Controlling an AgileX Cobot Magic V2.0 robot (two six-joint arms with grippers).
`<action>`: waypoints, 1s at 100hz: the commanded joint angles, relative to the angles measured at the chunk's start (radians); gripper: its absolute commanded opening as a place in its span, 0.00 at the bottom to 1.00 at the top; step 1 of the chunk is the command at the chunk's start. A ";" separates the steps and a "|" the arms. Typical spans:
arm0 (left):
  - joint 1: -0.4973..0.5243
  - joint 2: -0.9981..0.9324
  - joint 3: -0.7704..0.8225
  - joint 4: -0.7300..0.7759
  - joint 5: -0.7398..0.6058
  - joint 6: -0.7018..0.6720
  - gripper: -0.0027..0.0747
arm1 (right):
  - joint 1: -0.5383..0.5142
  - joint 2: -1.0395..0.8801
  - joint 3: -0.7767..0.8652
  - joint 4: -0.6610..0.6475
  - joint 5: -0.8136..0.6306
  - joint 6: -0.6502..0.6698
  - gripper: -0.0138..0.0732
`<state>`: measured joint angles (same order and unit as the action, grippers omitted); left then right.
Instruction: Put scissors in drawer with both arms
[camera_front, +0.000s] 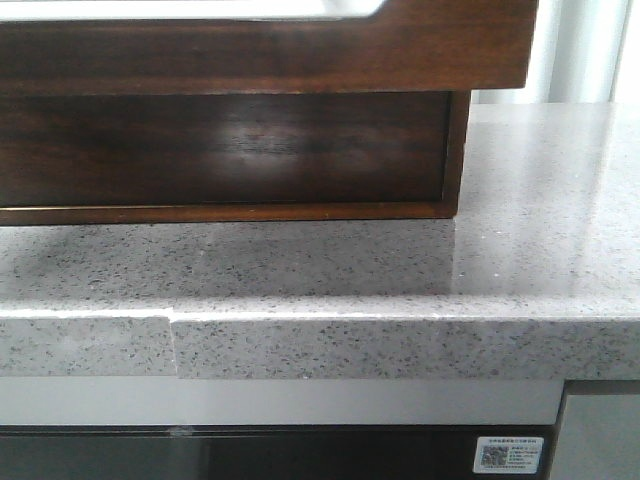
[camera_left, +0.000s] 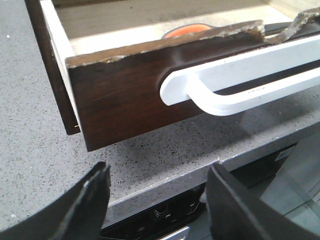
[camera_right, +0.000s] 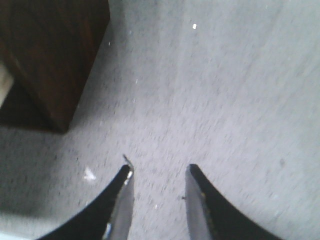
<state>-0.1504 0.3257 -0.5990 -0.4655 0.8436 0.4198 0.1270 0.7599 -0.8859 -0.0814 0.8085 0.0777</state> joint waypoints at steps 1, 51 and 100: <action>-0.008 0.011 -0.029 -0.028 -0.075 0.000 0.53 | -0.008 -0.062 0.058 0.002 -0.124 0.009 0.40; -0.008 0.011 -0.029 -0.028 -0.081 0.000 0.44 | -0.008 -0.107 0.119 0.002 -0.131 0.009 0.21; -0.008 0.011 -0.029 -0.028 -0.082 0.001 0.01 | -0.008 -0.107 0.119 -0.013 -0.132 0.009 0.08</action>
<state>-0.1504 0.3257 -0.5990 -0.4655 0.8359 0.4216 0.1243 0.6533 -0.7447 -0.0756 0.7467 0.0872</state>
